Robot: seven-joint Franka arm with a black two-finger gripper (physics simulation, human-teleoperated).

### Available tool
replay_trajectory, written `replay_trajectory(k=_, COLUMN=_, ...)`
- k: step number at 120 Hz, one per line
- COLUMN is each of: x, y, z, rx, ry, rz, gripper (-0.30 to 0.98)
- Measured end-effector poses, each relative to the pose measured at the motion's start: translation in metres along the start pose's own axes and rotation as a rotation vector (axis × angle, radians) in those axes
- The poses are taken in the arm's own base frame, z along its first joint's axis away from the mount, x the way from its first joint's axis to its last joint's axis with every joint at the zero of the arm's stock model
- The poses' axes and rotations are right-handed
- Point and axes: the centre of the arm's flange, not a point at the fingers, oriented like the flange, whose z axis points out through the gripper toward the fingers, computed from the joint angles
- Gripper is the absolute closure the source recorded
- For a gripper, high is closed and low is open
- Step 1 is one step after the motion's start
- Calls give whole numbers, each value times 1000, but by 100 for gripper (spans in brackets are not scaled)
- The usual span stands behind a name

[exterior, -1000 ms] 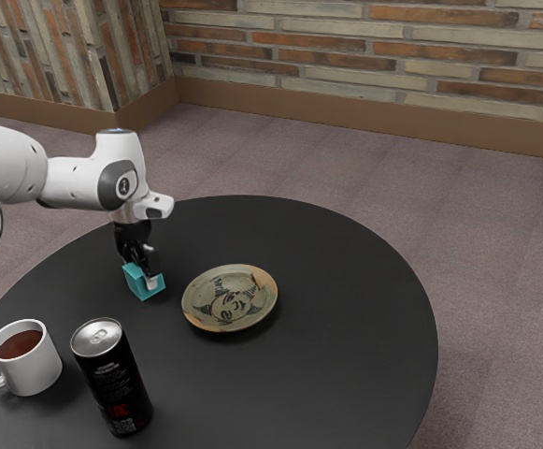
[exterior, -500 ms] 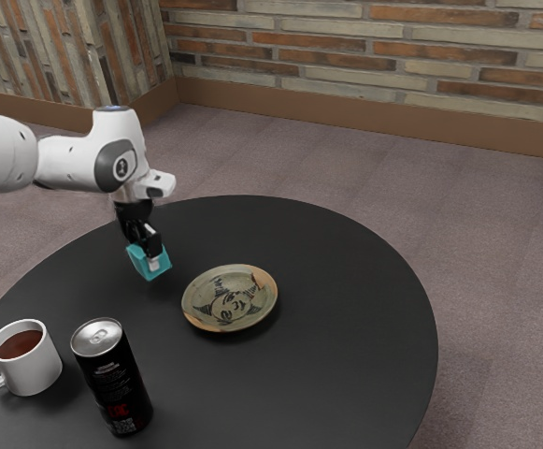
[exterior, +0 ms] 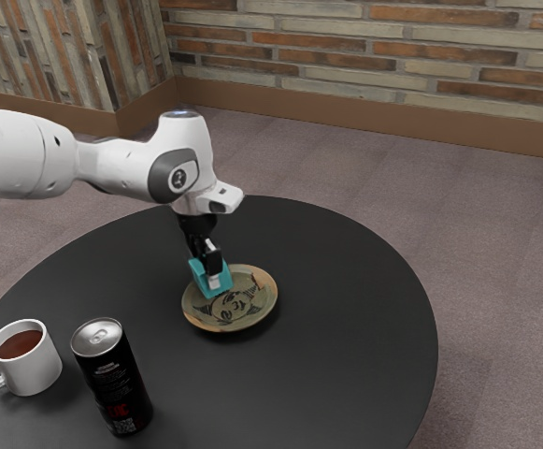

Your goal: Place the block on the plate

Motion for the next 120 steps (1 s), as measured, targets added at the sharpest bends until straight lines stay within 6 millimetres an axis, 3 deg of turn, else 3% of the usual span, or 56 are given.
replay_trajectory(k=26, x=13, y=5, z=35, rx=-26, ry=-21, rz=17, gripper=30)
replay_trajectory(k=50, x=16, y=9, z=29, rx=-21, ry=-2, rz=28, gripper=12)
replay_trajectory(k=72, x=15, y=16, z=-10, rx=13, ry=38, rz=40, gripper=5)
replay_trajectory(k=111, x=-2, y=69, z=-132, rx=103, ry=95, rz=97, gripper=1)
replay_trajectory(k=120, x=-6, y=81, z=-151, rx=120, ry=93, rz=113, gripper=1)
